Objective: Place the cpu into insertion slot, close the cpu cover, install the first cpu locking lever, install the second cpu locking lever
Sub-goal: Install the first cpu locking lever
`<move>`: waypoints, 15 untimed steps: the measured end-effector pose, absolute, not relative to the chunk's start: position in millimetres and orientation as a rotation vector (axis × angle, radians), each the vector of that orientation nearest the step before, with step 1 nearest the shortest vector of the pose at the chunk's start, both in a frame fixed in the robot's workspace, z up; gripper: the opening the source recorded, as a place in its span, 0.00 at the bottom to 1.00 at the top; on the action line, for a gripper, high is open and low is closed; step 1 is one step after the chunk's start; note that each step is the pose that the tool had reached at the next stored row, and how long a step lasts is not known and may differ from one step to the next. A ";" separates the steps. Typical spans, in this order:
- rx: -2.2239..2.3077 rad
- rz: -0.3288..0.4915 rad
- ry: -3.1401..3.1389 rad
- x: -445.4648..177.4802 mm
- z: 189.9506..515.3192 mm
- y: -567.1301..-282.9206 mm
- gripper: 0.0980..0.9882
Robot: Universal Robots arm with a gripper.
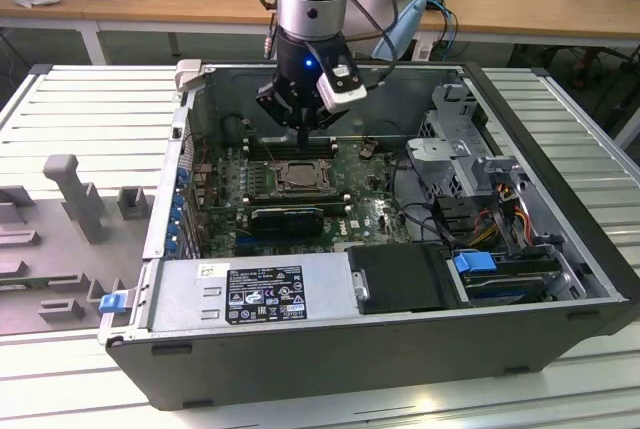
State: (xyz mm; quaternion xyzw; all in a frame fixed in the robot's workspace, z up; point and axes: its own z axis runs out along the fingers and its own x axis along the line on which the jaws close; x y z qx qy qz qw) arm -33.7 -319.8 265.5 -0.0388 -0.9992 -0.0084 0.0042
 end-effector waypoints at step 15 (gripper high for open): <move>-0.003 -0.032 -3.166 -69.4 264.2 -319.8 0.01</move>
